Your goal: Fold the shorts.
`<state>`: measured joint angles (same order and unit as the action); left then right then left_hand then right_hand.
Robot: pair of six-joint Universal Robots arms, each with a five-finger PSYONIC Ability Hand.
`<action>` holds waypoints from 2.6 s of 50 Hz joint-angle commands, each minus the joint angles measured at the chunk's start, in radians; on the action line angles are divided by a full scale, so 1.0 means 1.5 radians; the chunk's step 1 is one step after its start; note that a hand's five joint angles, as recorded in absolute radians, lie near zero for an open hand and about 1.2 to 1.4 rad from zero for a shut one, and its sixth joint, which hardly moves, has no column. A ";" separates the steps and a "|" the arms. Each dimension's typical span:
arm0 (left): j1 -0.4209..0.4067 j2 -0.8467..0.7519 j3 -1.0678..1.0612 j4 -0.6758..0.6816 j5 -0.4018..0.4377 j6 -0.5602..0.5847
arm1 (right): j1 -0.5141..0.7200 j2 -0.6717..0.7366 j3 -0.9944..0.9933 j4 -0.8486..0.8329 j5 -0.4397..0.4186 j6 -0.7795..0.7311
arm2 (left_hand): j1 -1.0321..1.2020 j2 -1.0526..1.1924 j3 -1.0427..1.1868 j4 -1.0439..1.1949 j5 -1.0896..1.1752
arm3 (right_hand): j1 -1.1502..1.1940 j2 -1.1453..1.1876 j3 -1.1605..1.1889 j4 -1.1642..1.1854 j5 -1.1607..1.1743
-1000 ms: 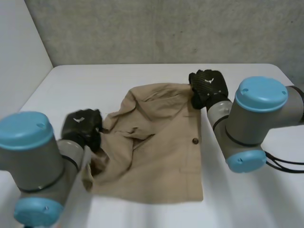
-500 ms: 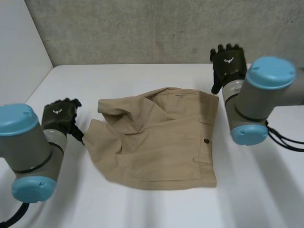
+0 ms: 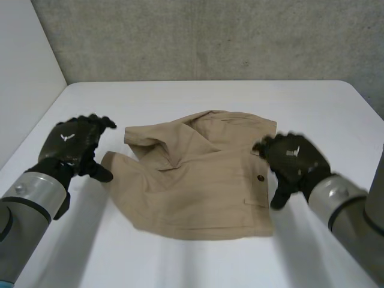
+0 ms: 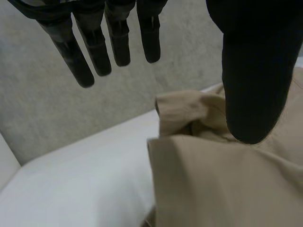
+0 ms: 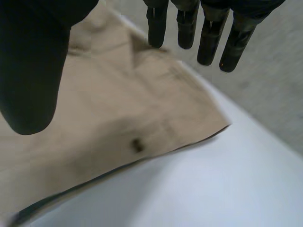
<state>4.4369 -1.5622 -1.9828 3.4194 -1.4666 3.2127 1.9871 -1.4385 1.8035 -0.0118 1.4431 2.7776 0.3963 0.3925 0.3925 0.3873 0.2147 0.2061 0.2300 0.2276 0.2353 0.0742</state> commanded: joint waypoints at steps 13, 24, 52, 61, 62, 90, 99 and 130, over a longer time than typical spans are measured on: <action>0.051 -0.086 -0.011 0.004 -0.001 -0.001 | 0.000 0.090 0.124 -0.126 -0.067 0.065 | 0.125 0.127 0.127 0.131 0.130 | 0.285 0.269 0.271 0.266 0.257; 0.061 -0.089 -0.012 0.004 -0.001 -0.003 | 0.000 0.115 0.131 -0.185 -0.064 0.058 | 0.084 0.086 0.086 0.090 0.088 | 0.363 0.347 0.349 0.344 0.335; 0.066 -0.090 -0.023 0.002 0.002 -0.003 | -0.015 0.134 0.130 -0.212 -0.069 0.037 | 0.080 0.082 0.082 0.086 0.084 | 0.793 0.777 0.779 0.774 0.765; 0.056 -0.079 -0.038 0.003 0.012 -0.001 | -0.055 0.077 0.132 -0.209 -0.056 0.015 | 0.086 0.088 0.088 0.092 0.090 | 0.793 0.777 0.779 0.774 0.765; 0.055 -0.075 -0.041 0.003 0.031 -0.001 | -0.070 0.069 0.134 -0.209 -0.057 0.013 | 0.088 0.090 0.090 0.094 0.092 | 0.793 0.777 0.779 0.774 0.765; 0.023 -0.034 -0.130 0.005 0.277 0.137 | -0.162 0.058 0.144 -0.199 -0.056 0.002 | 0.299 0.301 0.301 0.305 0.304 | 0.793 0.777 0.779 0.774 0.765; 0.009 -0.027 -0.146 0.027 0.285 0.135 | -0.159 0.059 0.149 -0.199 -0.057 0.002 | 0.279 0.282 0.282 0.285 0.284 | 0.793 0.777 0.779 0.774 0.765; -0.076 -0.126 -0.121 0.078 0.188 0.162 | -0.158 0.057 0.153 -0.199 -0.057 0.003 | 0.256 0.258 0.258 0.262 0.261 | 0.793 0.777 0.779 0.774 0.765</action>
<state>4.3092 -1.6633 -2.2077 3.5457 -1.0856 3.4159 1.7479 -1.3536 2.0318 -0.3099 1.3587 2.7827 0.6777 0.6807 0.6764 0.6865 0.5041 0.9090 1.1735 1.1774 1.1881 0.9613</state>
